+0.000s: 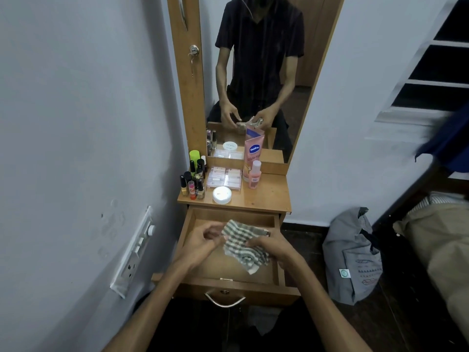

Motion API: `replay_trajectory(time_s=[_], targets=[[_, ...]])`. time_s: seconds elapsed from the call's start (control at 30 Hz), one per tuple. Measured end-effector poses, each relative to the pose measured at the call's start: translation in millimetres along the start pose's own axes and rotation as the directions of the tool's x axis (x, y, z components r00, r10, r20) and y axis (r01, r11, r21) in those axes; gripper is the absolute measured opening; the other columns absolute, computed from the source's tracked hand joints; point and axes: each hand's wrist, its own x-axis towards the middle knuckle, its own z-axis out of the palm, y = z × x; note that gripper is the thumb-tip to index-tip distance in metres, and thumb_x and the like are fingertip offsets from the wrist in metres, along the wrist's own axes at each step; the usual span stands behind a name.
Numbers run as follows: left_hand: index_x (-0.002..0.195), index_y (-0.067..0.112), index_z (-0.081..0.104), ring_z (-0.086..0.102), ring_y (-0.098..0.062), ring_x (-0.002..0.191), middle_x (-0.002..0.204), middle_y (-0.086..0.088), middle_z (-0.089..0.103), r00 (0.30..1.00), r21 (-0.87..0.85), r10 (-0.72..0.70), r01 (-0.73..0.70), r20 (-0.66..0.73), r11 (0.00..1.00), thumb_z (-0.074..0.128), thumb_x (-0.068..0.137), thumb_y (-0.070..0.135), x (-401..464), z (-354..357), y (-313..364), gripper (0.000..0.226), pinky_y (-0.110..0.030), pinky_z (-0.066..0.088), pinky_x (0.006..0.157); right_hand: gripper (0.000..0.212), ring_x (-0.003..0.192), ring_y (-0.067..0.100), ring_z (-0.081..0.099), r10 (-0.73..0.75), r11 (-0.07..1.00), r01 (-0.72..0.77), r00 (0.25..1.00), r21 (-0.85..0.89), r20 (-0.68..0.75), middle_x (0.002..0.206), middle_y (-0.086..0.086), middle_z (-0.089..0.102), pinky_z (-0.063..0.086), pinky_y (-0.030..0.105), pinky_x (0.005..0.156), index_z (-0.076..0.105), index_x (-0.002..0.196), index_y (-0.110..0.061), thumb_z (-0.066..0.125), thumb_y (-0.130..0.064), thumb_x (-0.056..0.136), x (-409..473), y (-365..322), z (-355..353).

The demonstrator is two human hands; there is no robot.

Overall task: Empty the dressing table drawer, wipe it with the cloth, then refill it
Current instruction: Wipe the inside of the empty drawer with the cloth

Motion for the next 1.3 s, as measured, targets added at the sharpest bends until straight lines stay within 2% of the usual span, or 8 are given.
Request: replay_trajectory(time_s=[0.1, 0.17, 0.27, 0.43, 0.53, 0.67, 1.0, 1.3], targets=[[0.113, 0.025, 0.071, 0.064, -0.005, 0.095, 0.102, 0.009, 0.07, 0.955, 0.254, 0.022, 0.056, -0.295, 0.966, 0.075, 0.088, 0.019, 5.8, -22.3, -26.8, 0.026, -0.023, 0.052, 0.086, 0.007, 0.072, 0.011, 0.07, -0.164, 0.932, 0.021, 0.916, -0.362, -0.367, 0.084, -0.004, 0.074, 0.061, 0.034, 0.072, 0.066, 0.093, -0.021, 0.067, -0.026, 0.088, 10.4, 7.7, 5.2], [0.115, 0.02, 0.071, 0.064, -0.011, 0.098, 0.106, 0.006, 0.069, 0.925, 0.3, 0.008, 0.115, -0.38, 0.947, 0.072, 0.087, 0.013, 11.2, -36.7, -41.2, 0.028, -0.027, 0.051, 0.087, 0.014, 0.069, 0.009, 0.059, -0.282, 0.806, -0.08, 0.82, -0.587, -0.498, 0.088, -0.004, 0.068, 0.047, 0.025, 0.061, 0.055, 0.093, -0.023, 0.067, -0.029, 0.088, 18.5, 15.7, 9.3], [0.111, 0.021, 0.071, 0.063, -0.014, 0.101, 0.112, 0.004, 0.067, 0.913, 0.393, 0.038, 0.136, -0.405, 0.91, 0.068, 0.087, 0.013, 22.2, -49.6, -54.2, 0.026, -0.032, 0.053, 0.088, 0.027, 0.092, 0.024, 0.067, -0.351, 0.646, -0.176, 0.796, -0.743, -0.494, 0.109, 0.006, 0.067, 0.051, 0.034, 0.074, 0.058, 0.109, -0.016, 0.068, -0.028, 0.088, 35.4, 24.5, 18.2], [0.113, 0.019, 0.067, 0.061, -0.017, 0.1, 0.114, 0.0, 0.066, 0.919, 0.368, 0.01, 0.147, -0.394, 0.918, 0.067, 0.09, 0.013, 46.7, -52.0, -68.4, 0.024, -0.034, 0.052, 0.087, 0.041, 0.113, 0.027, 0.061, -0.221, 0.386, -0.286, 0.894, -0.877, -0.389, 0.119, 0.01, 0.067, 0.05, 0.039, 0.097, 0.063, 0.12, -0.01, 0.069, -0.034, 0.087, 63.0, 21.1, 41.5], [0.116, 0.021, 0.064, 0.063, -0.02, 0.106, 0.114, 0.0, 0.067, 0.915, 0.229, -0.06, 0.163, -0.399, 0.96, 0.063, 0.09, 0.009, 52.6, -49.7, -78.5, 0.028, -0.039, 0.053, 0.093, 0.057, 0.103, 0.023, 0.066, -0.105, 0.498, -0.298, 0.912, -0.814, -0.398, 0.118, 0.01, 0.065, 0.054, 0.03, 0.082, 0.05, 0.136, -0.005, 0.068, -0.032, 0.09, 79.1, 26.7, 51.1], [0.123, 0.021, 0.063, 0.062, -0.017, 0.11, 0.12, 0.001, 0.065, 0.903, 0.134, -0.045, 0.113, -0.428, 0.985, 0.063, 0.091, 0.007, 49.6, -44.6, -95.0, 0.035, -0.041, 0.053, 0.097, 0.087, 0.119, 0.029, 0.062, -0.029, 0.607, -0.319, 0.906, -0.728, -0.422, 0.139, 0.022, 0.051, 0.054, 0.036, 0.094, 0.02, 0.158, -0.001, 0.07, -0.029, 0.092, 92.1, 32.2, 58.5], [0.121, 0.017, 0.069, 0.064, -0.017, 0.106, 0.115, -0.004, 0.068, 0.887, 0.022, -0.033, 0.049, -0.461, 0.999, 0.065, 0.089, 0.0, 53.8, -46.5, -101.7, 0.035, -0.041, 0.054, 0.096, 0.078, 0.116, 0.034, 0.058, -0.082, 0.71, -0.131, 0.96, -0.692, -0.267, 0.136, 0.021, 0.046, 0.05, 0.04, 0.101, 0.038, 0.145, -0.01, 0.069, -0.042, 0.082, 118.0, 4.1, 131.7], [0.121, 0.014, 0.068, 0.065, -0.02, 0.107, 0.116, -0.004, 0.067, 0.888, 0.028, -0.03, 0.048, -0.46, 0.998, 0.064, 0.085, -0.006, 55.6, -42.4, -103.9, 0.041, -0.047, 0.054, 0.097, 0.045, 0.117, 0.03, 0.06, -0.17, 0.574, 0.108, 0.985, -0.811, 0.011, 0.135, 0.009, 0.056, 0.049, 0.041, 0.1, 0.059, 0.135, -0.022, 0.067, -0.035, 0.093, 118.7, -12.0, 156.3]])
